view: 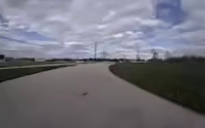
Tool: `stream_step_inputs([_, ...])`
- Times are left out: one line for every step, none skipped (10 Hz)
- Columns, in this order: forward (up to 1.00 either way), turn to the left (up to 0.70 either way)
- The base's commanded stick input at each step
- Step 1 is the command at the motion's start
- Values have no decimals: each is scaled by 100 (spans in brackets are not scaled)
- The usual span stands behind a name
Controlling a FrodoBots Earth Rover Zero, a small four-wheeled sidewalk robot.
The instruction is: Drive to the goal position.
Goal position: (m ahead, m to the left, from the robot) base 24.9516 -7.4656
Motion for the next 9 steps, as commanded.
stream_step_inputs([100,0])
stream_step_inputs([100,7])
stream_step_inputs([100,26])
stream_step_inputs([100,40])
stream_step_inputs([100,40])
stream_step_inputs([100,29])
stream_step_inputs([100,0])
stream_step_inputs([100,0])
stream_step_inputs([100,0])
